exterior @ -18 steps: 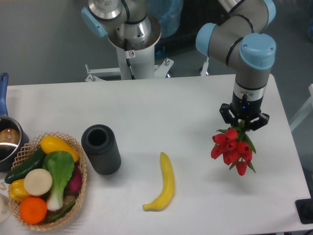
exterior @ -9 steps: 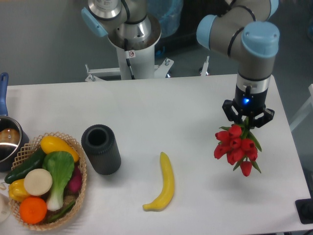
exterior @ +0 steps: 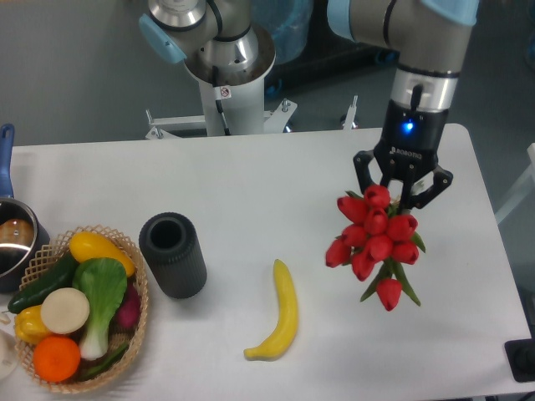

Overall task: Insert the flowers into the vase
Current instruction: 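Carry the tulips over to the dark grey vase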

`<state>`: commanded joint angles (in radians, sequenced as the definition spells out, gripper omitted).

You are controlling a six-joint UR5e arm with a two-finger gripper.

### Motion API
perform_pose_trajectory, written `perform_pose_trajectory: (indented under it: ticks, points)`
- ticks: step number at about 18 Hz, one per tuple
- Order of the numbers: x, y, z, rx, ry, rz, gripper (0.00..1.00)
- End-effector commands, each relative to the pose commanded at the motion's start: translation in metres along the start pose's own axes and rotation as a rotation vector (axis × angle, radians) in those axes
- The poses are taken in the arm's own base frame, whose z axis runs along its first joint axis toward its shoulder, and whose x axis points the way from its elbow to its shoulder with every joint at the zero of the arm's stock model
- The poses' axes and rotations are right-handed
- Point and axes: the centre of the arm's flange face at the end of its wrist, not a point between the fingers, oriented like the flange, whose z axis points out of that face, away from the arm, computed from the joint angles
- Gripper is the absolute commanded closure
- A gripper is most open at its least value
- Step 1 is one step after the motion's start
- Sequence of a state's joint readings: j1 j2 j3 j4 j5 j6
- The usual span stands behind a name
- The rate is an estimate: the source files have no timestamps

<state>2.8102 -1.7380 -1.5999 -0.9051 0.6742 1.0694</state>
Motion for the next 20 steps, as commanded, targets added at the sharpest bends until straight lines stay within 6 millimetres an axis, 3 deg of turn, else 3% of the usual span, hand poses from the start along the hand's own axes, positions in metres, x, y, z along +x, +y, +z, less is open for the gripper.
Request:
perform_pose_trajectory:
  ticks: [3, 8, 11, 14, 20]
  points:
    - [0.003, -0.01, -0.006, 0.164, 0.086, -0.077, 0.79]
    - [0.033, -0.024, -0.003, 0.253, 0.17, -0.096, 0.79]
    - [0.064, -0.033, 0.021, 0.302, 0.27, -0.097, 0.79]
    - [0.088, -0.031, 0.025, 0.408, 0.363, -0.121, 0.79]
    - [0.115, -0.043, 0.041, 0.477, 0.463, -0.114, 0.77]
